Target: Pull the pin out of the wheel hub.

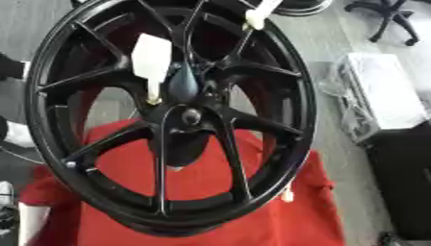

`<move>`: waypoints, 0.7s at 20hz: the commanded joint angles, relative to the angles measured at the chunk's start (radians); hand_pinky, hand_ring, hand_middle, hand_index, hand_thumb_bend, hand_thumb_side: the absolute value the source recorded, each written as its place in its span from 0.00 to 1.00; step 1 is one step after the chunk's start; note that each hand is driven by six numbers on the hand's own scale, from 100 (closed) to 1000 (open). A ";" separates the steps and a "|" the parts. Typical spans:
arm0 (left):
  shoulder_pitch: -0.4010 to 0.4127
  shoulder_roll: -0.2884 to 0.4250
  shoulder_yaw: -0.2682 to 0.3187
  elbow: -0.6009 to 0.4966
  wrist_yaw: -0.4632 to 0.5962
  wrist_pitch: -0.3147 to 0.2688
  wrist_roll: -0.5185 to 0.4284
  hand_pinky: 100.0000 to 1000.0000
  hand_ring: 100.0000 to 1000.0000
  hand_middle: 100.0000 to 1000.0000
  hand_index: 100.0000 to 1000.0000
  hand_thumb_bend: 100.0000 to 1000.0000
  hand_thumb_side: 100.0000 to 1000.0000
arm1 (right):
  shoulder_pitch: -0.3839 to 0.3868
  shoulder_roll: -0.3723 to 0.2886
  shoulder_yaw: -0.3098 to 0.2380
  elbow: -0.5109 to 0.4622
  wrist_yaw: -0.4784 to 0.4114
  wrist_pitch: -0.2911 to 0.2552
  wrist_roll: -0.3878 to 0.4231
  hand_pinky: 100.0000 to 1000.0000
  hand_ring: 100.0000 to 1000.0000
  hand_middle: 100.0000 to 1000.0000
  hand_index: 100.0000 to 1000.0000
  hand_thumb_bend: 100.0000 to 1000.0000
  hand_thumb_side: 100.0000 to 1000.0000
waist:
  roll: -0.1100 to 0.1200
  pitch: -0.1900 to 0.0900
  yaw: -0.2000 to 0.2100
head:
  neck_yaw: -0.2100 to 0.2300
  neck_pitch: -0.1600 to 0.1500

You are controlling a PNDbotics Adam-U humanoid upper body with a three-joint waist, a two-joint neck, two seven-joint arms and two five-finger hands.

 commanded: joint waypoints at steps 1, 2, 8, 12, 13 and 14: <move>-0.007 0.018 0.016 -0.014 -0.003 -0.003 0.007 0.61 0.86 0.76 0.80 0.11 0.84 | 0.094 -0.071 -0.130 -0.042 -0.040 -0.011 -0.142 0.70 0.40 0.13 0.33 0.00 0.00 | 0.010 -0.017 -0.005 | 0.017 -0.009; -0.008 0.018 0.018 -0.015 -0.002 -0.003 0.008 0.61 0.86 0.76 0.80 0.11 0.84 | 0.144 -0.067 -0.163 -0.052 -0.044 -0.015 -0.183 0.70 0.40 0.13 0.33 0.00 0.00 | 0.012 -0.015 -0.007 | 0.022 -0.010; -0.009 0.019 0.023 -0.017 -0.002 -0.006 0.013 0.61 0.86 0.76 0.80 0.11 0.84 | 0.403 -0.003 -0.290 -0.087 0.023 -0.033 -0.332 0.73 0.43 0.18 0.37 0.00 0.00 | 0.021 -0.004 -0.017 | 0.041 -0.019; -0.013 0.016 0.025 -0.018 -0.001 -0.007 0.015 0.61 0.86 0.76 0.80 0.11 0.84 | 0.548 0.097 -0.345 -0.088 0.162 -0.043 -0.361 0.78 0.52 0.31 0.50 0.00 0.02 | 0.027 0.002 -0.018 | 0.048 -0.025; -0.014 0.016 0.025 -0.019 -0.001 -0.007 0.015 0.61 0.86 0.76 0.80 0.11 0.84 | 0.571 0.124 -0.354 -0.088 0.189 -0.044 -0.360 0.79 0.54 0.34 0.53 0.00 0.02 | 0.029 0.003 -0.018 | 0.050 -0.026; -0.014 0.016 0.025 -0.019 -0.001 -0.007 0.014 0.61 0.86 0.76 0.80 0.10 0.84 | 0.591 0.151 -0.362 -0.088 0.207 -0.048 -0.355 0.83 0.59 0.40 0.59 0.00 0.00 | 0.029 0.004 -0.018 | 0.052 -0.027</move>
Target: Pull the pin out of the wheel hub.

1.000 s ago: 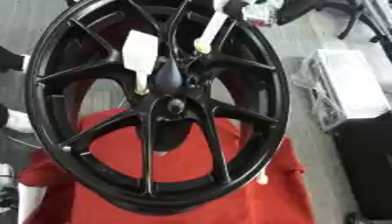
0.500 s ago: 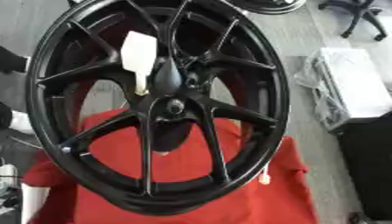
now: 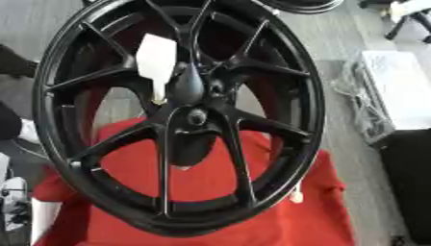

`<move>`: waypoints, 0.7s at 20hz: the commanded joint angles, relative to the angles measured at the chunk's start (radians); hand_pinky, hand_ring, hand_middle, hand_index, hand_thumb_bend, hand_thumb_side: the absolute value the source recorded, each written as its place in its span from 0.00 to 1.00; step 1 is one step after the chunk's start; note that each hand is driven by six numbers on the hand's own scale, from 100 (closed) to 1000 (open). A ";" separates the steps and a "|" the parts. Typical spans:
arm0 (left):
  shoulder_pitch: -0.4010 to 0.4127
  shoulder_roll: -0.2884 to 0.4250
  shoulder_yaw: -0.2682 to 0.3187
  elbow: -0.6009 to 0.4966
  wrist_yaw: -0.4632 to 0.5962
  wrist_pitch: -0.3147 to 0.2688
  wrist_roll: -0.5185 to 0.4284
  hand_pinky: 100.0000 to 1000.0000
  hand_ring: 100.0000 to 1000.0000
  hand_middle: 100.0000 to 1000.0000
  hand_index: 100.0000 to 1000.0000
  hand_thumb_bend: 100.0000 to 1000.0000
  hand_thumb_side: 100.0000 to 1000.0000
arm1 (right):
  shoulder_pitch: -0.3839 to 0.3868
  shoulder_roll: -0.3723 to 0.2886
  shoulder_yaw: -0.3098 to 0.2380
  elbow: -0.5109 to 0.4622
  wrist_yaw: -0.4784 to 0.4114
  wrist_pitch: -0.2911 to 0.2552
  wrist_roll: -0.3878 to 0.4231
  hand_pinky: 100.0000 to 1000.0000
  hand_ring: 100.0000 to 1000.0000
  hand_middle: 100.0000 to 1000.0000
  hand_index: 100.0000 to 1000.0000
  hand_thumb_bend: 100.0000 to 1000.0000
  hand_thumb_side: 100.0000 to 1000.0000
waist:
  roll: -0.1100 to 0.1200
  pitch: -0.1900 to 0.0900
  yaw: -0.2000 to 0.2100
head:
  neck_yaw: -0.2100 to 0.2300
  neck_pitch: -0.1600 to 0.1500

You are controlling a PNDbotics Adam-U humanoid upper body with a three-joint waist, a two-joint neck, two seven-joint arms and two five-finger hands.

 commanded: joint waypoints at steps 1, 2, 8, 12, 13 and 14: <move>-0.015 0.016 0.011 -0.019 -0.001 -0.003 0.002 0.61 0.86 0.76 0.80 0.10 0.84 | 0.040 0.061 -0.045 -0.022 0.064 -0.013 0.008 0.86 0.65 0.46 0.65 0.00 0.00 | 0.004 -0.012 -0.003 | 0.007 -0.017; -0.016 0.015 0.012 -0.019 -0.001 -0.003 0.002 0.61 0.86 0.76 0.80 0.10 0.84 | 0.059 0.093 -0.053 -0.020 0.066 -0.021 0.024 0.88 0.69 0.50 0.69 0.00 0.00 | 0.005 -0.011 -0.003 | 0.009 -0.019; -0.018 0.013 0.016 -0.020 0.000 -0.003 0.004 0.61 0.86 0.77 0.80 0.11 0.84 | 0.116 0.196 -0.108 0.042 0.065 -0.057 0.051 0.95 0.80 0.71 0.79 0.00 0.00 | 0.009 -0.009 -0.003 | 0.015 -0.023; -0.020 0.013 0.015 -0.021 0.001 -0.003 0.003 0.61 0.86 0.77 0.80 0.11 0.84 | 0.120 0.215 -0.122 0.073 0.053 -0.074 0.042 0.95 0.81 0.72 0.79 0.00 0.00 | 0.011 -0.009 -0.005 | 0.013 -0.025; -0.020 0.013 0.014 -0.021 0.001 -0.003 0.003 0.61 0.86 0.77 0.80 0.11 0.84 | 0.120 0.217 -0.123 0.077 0.050 -0.077 0.042 0.95 0.81 0.73 0.78 0.00 0.00 | 0.011 -0.009 -0.005 | 0.012 -0.026; -0.020 0.013 0.014 -0.021 0.001 -0.003 0.003 0.61 0.86 0.77 0.80 0.11 0.84 | 0.118 0.219 -0.125 0.079 0.046 -0.078 0.042 0.95 0.81 0.73 0.78 0.00 0.00 | 0.012 -0.008 -0.005 | 0.012 -0.026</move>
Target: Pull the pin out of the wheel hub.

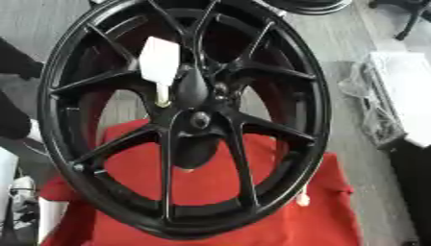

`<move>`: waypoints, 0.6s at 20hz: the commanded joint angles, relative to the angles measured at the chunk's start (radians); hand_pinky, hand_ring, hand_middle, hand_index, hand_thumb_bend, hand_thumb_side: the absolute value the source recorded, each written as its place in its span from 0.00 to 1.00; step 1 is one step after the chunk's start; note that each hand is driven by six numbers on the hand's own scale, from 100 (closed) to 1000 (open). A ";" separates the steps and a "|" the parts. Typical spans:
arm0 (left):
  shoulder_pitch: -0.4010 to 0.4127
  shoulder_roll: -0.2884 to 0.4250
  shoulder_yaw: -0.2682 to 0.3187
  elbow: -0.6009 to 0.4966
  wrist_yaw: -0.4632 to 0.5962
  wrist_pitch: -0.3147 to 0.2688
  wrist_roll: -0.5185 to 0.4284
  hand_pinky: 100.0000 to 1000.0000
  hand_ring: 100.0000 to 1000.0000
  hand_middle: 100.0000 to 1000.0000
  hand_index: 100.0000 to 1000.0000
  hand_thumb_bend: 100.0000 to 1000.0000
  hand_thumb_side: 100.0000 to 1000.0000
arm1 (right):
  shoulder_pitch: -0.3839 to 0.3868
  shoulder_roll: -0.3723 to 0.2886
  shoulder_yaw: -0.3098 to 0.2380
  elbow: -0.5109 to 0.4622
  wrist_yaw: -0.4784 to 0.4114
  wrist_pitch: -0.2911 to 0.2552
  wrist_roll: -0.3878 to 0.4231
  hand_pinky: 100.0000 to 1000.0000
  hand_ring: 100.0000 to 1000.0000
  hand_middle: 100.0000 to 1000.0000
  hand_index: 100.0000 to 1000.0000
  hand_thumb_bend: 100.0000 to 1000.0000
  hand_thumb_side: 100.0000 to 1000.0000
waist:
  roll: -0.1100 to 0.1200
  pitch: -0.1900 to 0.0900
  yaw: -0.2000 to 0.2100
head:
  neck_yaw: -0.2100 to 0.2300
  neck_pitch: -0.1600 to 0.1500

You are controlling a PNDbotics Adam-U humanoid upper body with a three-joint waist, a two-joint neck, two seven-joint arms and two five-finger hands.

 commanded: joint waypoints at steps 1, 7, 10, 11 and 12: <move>-0.014 0.013 0.011 -0.021 0.001 -0.001 0.000 0.61 0.86 0.77 0.80 0.11 0.84 | -0.005 -0.014 -0.020 0.005 -0.015 -0.008 -0.005 0.94 0.80 0.73 0.78 0.00 0.00 | 0.005 -0.014 -0.002 | -0.001 -0.012; -0.014 0.014 0.009 -0.020 0.001 -0.001 -0.001 0.61 0.86 0.77 0.80 0.10 0.84 | -0.022 -0.022 -0.013 -0.006 -0.064 0.000 -0.054 0.91 0.73 0.63 0.72 0.00 0.14 | 0.006 -0.014 -0.003 | -0.005 -0.016; -0.016 0.012 0.005 -0.021 0.001 -0.001 -0.004 0.61 0.87 0.77 0.80 0.10 0.84 | -0.045 -0.028 0.006 -0.026 -0.153 -0.006 -0.139 0.89 0.67 0.55 0.66 0.00 0.41 | 0.007 -0.015 -0.002 | -0.007 -0.018; -0.017 0.011 0.003 -0.021 0.001 -0.001 -0.006 0.61 0.87 0.77 0.80 0.10 0.84 | -0.057 -0.028 0.017 -0.033 -0.194 -0.021 -0.167 0.89 0.65 0.54 0.65 0.00 0.48 | 0.008 -0.015 -0.001 | -0.007 -0.019; -0.018 0.010 0.001 -0.021 0.002 -0.001 -0.008 0.61 0.87 0.77 0.80 0.10 0.84 | -0.070 -0.029 0.029 -0.039 -0.238 -0.045 -0.192 0.89 0.64 0.53 0.65 0.00 0.56 | 0.009 -0.016 0.001 | -0.007 -0.019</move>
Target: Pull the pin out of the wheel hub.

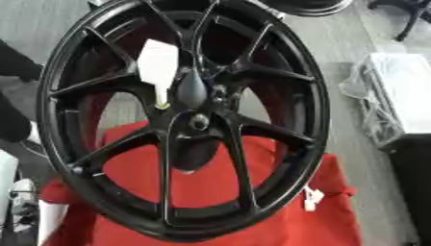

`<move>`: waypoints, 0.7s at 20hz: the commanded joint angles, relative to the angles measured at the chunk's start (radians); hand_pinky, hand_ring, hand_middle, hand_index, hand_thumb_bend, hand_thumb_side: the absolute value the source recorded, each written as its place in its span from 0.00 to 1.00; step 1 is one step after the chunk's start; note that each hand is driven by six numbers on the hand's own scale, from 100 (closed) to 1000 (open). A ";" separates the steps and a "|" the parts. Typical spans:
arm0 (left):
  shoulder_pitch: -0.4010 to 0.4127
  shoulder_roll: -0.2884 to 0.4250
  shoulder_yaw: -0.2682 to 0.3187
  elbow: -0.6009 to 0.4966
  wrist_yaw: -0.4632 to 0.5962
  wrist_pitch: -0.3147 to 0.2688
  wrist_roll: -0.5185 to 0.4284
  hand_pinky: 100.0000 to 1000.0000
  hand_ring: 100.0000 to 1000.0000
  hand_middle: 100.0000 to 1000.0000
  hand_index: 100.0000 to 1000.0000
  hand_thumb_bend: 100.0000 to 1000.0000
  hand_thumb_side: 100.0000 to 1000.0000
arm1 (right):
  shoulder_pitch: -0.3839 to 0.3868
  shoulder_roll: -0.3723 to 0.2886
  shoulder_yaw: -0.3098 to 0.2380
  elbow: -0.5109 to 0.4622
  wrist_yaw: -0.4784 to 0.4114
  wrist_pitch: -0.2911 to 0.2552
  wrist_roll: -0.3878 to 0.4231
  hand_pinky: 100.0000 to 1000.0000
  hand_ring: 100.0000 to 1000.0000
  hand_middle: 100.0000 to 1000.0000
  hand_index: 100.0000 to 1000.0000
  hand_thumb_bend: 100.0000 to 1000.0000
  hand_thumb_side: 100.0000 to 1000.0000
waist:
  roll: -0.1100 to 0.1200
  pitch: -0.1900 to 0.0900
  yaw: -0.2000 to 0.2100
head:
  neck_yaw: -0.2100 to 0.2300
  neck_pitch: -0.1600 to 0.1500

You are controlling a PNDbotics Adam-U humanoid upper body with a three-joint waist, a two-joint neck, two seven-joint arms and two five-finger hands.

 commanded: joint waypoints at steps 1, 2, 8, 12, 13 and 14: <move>-0.018 0.010 0.000 -0.021 0.002 -0.001 -0.008 0.61 0.87 0.77 0.80 0.10 0.84 | -0.032 -0.034 0.024 -0.035 -0.126 -0.060 -0.075 0.89 0.64 0.53 0.65 0.00 0.56 | 0.006 -0.016 0.002 | -0.006 -0.015; -0.019 0.008 -0.001 -0.022 0.002 -0.001 -0.010 0.61 0.87 0.77 0.80 0.10 0.84 | -0.046 -0.034 0.034 -0.034 -0.169 -0.092 -0.090 0.90 0.65 0.54 0.66 0.00 0.56 | 0.007 -0.016 0.004 | -0.007 -0.014; -0.024 -0.001 -0.007 -0.028 0.005 -0.005 -0.015 0.61 0.86 0.77 0.80 0.10 0.83 | -0.126 -0.013 0.071 0.029 -0.334 -0.258 -0.084 0.90 0.65 0.55 0.67 0.00 0.48 | 0.018 -0.014 0.012 | -0.003 -0.029; -0.027 -0.006 -0.012 -0.032 0.009 -0.009 -0.018 0.61 0.86 0.77 0.80 0.10 0.83 | -0.163 0.009 0.083 0.069 -0.378 -0.315 -0.067 0.88 0.61 0.53 0.65 0.00 0.55 | 0.026 -0.013 0.014 | 0.000 -0.046; -0.028 -0.008 -0.013 -0.033 0.010 -0.009 -0.019 0.60 0.86 0.77 0.80 0.10 0.83 | -0.172 0.016 0.086 0.077 -0.385 -0.327 -0.060 0.88 0.60 0.53 0.65 0.00 0.58 | 0.028 -0.013 0.015 | 0.000 -0.049; -0.029 -0.009 -0.014 -0.034 0.011 -0.010 -0.020 0.60 0.86 0.77 0.80 0.10 0.83 | -0.181 0.022 0.090 0.085 -0.392 -0.337 -0.051 0.88 0.60 0.53 0.65 0.00 0.58 | 0.030 -0.013 0.015 | 0.000 -0.053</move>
